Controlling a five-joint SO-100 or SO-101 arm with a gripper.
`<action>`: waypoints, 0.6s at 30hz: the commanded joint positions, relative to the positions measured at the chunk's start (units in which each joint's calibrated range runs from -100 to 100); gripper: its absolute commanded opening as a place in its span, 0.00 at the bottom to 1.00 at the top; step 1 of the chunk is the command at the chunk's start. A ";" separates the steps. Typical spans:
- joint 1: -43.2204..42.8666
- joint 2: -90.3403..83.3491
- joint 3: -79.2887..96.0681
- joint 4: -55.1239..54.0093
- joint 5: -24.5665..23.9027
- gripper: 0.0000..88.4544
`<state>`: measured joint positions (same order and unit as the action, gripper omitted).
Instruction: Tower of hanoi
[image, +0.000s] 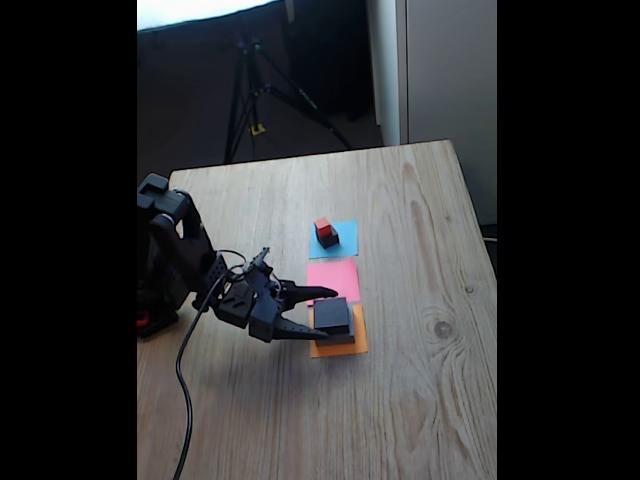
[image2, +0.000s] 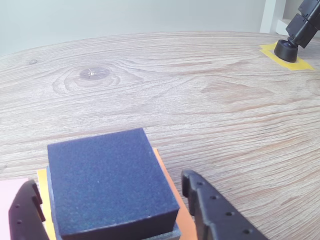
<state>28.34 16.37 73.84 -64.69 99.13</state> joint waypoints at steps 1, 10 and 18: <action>0.03 -0.10 -0.11 -0.99 0.87 0.34; -0.05 -0.10 -0.02 -0.99 0.87 0.29; -0.22 -0.02 0.16 -1.07 0.87 0.27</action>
<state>28.34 16.89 73.84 -64.69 99.13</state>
